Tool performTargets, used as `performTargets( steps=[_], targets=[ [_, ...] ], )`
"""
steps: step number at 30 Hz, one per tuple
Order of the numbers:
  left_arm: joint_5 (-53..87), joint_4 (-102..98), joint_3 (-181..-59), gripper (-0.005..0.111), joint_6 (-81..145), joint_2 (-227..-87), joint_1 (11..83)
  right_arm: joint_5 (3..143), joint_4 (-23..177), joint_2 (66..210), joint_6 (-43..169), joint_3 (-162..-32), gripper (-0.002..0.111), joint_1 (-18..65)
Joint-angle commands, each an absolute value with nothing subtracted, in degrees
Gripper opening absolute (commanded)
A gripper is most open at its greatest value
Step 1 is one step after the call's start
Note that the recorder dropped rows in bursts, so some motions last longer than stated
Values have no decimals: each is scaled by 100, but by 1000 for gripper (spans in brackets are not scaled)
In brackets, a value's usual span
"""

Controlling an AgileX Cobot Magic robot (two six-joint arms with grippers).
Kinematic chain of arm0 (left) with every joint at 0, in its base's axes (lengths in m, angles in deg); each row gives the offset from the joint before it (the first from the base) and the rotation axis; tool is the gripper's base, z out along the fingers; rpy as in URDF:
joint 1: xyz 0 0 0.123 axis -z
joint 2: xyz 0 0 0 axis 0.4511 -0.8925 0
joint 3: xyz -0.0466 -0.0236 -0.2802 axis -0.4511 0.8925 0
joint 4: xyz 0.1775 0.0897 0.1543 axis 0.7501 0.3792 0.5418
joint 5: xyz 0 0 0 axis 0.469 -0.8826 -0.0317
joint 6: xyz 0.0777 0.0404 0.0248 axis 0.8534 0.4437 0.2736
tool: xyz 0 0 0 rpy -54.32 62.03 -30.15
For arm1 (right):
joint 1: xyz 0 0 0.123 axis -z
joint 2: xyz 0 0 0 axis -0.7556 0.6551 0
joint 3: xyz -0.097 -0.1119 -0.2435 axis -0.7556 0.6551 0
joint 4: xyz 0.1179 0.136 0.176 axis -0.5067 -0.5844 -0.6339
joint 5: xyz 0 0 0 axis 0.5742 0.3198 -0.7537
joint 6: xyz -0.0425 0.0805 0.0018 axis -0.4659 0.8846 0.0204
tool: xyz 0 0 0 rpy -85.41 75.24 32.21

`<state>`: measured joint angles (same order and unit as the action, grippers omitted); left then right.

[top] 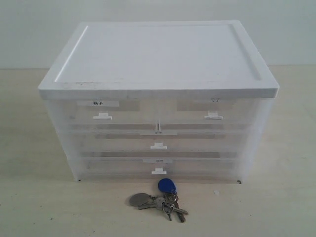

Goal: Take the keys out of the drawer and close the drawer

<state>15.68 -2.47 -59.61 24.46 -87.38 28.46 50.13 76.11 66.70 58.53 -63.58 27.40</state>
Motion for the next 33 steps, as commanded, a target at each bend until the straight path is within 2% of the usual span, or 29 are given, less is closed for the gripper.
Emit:
performTargets(
  steps=[1,6,33],
  targets=[
    [755,-170,-5941,5,2742,-8722,2792,5046,7627,6648,5870,-6346,0,2729],
    [-65,-170,-5941,5,2874,-8722,2792,5046,7627,6648,5870,-6346,0,2729],
    [-55,-148,-5941,5,2874,-8722,2792,5046,7627,6648,5870,-6346,0,2729]
  ],
)
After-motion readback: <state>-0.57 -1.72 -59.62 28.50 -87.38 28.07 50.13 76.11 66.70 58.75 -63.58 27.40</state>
